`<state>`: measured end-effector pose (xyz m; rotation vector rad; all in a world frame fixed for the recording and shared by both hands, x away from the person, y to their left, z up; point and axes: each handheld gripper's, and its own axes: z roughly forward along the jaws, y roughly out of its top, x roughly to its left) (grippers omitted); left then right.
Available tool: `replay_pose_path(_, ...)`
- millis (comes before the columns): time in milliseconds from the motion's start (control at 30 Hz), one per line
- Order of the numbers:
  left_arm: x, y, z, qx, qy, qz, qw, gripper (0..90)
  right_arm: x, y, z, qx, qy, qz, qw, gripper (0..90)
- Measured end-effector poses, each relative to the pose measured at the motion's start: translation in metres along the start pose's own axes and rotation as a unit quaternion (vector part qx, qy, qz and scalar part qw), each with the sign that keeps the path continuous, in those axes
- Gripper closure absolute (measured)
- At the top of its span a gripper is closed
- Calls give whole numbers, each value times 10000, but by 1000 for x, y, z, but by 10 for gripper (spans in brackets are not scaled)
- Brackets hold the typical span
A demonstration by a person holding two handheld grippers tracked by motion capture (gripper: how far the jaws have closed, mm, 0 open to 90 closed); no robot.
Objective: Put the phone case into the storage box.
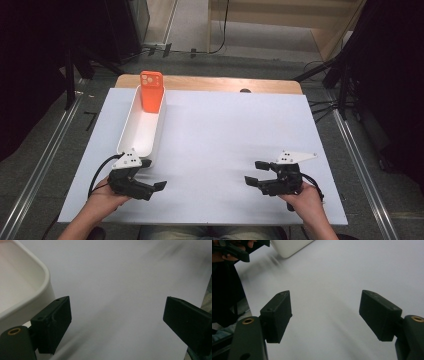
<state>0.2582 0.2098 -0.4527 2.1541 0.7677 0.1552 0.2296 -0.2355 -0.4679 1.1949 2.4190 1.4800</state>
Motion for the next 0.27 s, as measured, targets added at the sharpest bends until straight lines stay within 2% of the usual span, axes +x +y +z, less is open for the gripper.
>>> replay_pose_path(267,1,0,0,7,-11,7,10000,79,0,0,0,6,-3,-20,10000,250)
